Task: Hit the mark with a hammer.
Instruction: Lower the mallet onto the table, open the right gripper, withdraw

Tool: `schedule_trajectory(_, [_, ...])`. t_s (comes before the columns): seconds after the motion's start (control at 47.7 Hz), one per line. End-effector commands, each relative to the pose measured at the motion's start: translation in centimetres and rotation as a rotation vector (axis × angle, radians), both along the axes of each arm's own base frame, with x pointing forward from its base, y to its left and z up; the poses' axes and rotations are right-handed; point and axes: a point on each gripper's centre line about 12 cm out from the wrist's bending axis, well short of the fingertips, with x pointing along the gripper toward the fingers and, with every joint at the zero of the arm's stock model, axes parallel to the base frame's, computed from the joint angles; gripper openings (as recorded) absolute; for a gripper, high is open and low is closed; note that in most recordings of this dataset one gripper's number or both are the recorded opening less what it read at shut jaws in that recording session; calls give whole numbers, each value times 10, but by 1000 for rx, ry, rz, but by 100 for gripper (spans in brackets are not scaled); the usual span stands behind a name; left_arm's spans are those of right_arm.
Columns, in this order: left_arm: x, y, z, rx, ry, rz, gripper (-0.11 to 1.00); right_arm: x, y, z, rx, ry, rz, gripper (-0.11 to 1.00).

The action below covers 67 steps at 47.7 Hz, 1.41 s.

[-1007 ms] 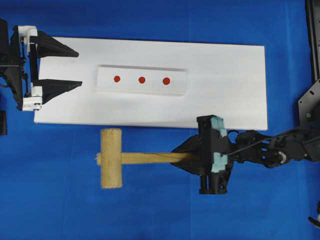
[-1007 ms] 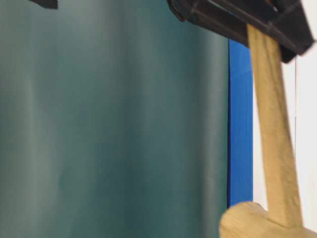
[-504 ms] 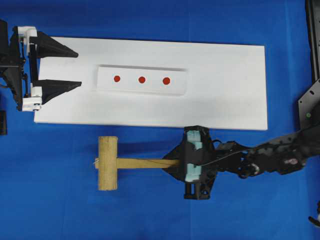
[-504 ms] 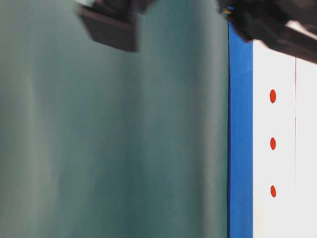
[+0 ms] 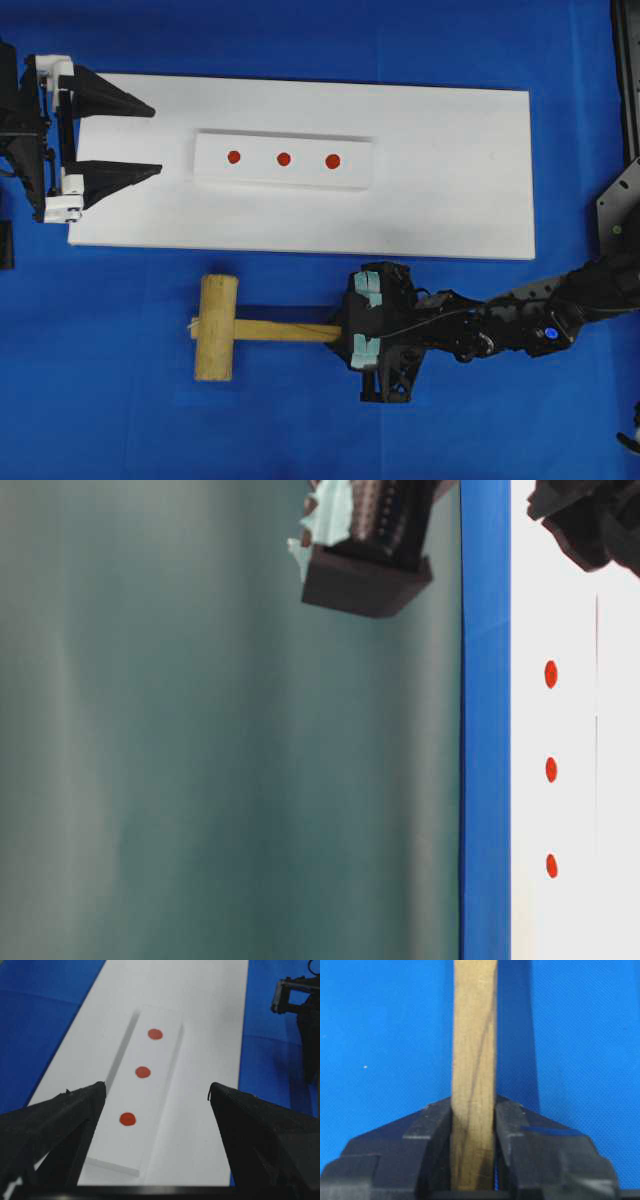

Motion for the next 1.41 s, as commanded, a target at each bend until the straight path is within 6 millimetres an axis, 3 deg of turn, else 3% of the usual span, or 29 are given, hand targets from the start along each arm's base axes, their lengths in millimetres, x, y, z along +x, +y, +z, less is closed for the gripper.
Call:
schedule_trajectory(0.0, [2,3,4,3,-17,11,81,3,4,9,8,-22,22,8])
schedule_trajectory(0.713, [2,5,5,3,-23,19,81,4,-2,2,-8,-7,15,8])
schedule_trajectory(0.818, [2,5,5,1,-23,20,81,4,-2,2,-8,-9,12,28])
schedule_trajectory(0.965, [2,5,5,1,-23,20,81,6,-3,7,-17,-26,8,72])
schedule_trajectory(1.049, [2,5,5,2,-25,20,81,6,-6,15,-15,-46,3,90])
schedule_trajectory(1.154, [1,5,5,1,-26,20,81,6,-9,33,-1,-85,-3,82])
schedule_trajectory(1.385, [1,5,6,-3,-29,22,81,-4,-21,86,-15,-202,26,84])
